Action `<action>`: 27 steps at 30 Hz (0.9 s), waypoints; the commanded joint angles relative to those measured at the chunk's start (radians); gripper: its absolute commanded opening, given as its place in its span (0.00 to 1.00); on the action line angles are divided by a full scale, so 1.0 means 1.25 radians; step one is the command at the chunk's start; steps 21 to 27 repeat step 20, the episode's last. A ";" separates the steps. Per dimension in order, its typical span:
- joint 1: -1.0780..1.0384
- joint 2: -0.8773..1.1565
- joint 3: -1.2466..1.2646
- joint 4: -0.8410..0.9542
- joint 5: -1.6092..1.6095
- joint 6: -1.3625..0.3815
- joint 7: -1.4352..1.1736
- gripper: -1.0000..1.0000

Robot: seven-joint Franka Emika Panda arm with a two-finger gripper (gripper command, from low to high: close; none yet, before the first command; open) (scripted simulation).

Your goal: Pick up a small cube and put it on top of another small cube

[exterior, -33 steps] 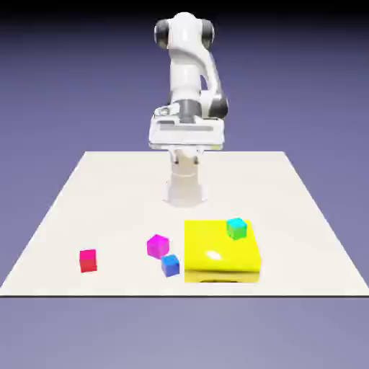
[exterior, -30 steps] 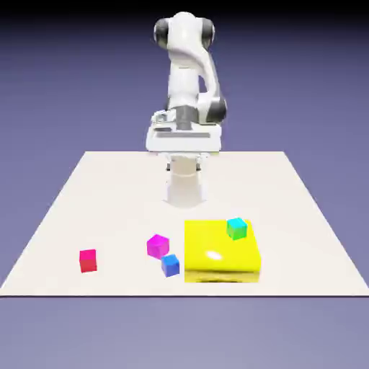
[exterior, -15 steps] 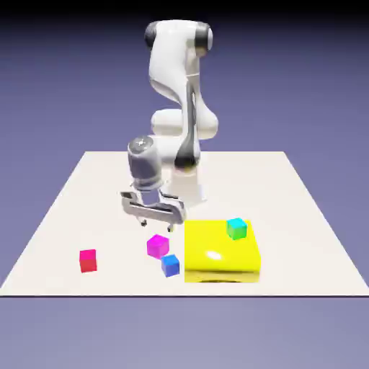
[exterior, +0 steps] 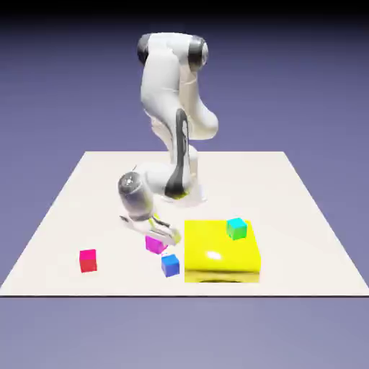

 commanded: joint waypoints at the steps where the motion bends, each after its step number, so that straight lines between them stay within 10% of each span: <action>1: -0.017 0.011 -0.014 0.026 0.022 -0.010 0.037 0.00; 17: -0.199 0.219 -0.118 0.283 0.362 -0.011 0.350 0.00; 18: -0.199 0.219 -0.118 0.283 0.362 -0.011 0.350 1.00; 27: -0.198 0.190 -0.132 0.290 0.338 -0.043 0.367 1.00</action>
